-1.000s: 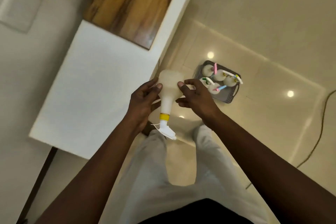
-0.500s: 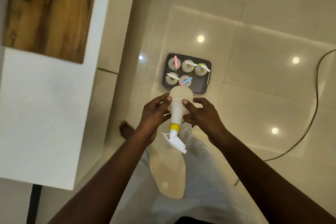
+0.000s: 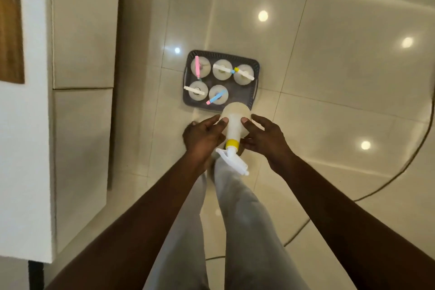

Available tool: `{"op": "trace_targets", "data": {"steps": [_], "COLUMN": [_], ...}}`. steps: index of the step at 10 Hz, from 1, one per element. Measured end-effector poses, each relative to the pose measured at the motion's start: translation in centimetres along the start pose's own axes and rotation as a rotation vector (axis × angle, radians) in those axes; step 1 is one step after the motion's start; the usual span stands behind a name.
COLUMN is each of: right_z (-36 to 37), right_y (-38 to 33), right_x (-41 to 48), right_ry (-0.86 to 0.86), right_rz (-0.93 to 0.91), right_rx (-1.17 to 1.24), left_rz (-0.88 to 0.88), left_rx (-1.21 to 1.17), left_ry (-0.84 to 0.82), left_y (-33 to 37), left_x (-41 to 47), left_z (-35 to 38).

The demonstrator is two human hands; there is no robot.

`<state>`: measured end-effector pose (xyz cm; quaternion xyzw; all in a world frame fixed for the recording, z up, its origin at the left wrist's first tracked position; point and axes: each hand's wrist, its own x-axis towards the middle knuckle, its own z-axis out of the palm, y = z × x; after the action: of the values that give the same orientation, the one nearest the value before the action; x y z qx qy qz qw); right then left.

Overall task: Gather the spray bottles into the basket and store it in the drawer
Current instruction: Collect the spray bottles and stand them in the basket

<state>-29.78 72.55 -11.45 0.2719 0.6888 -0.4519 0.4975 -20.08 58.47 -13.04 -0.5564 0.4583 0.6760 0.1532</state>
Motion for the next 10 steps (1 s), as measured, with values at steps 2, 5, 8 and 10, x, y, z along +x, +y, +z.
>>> {"op": "trace_targets", "data": {"steps": [2, 5, 8, 10], "right_z": [-1.2, -1.5, -0.4, 0.1], "right_y": [1.7, 3.4, 5.7, 6.5], "right_x": [10.5, 24.0, 32.4, 34.8], "right_ry": [0.028, 0.032, 0.017, 0.022], "right_rz": [0.063, 0.126, 0.144, 0.079], "right_rx": [0.010, 0.013, -0.145, -0.246], "left_rz": [-0.061, -0.146, -0.276, -0.299], "left_rx": [0.066, -0.129, -0.230, -0.384], "left_ry": [0.021, 0.113, 0.172, 0.169], "left_y": [-5.0, -8.5, -12.1, -13.1], "left_x": [10.4, 22.7, 30.0, 31.9], "left_z": [3.0, 7.1, 8.0, 8.5]}}
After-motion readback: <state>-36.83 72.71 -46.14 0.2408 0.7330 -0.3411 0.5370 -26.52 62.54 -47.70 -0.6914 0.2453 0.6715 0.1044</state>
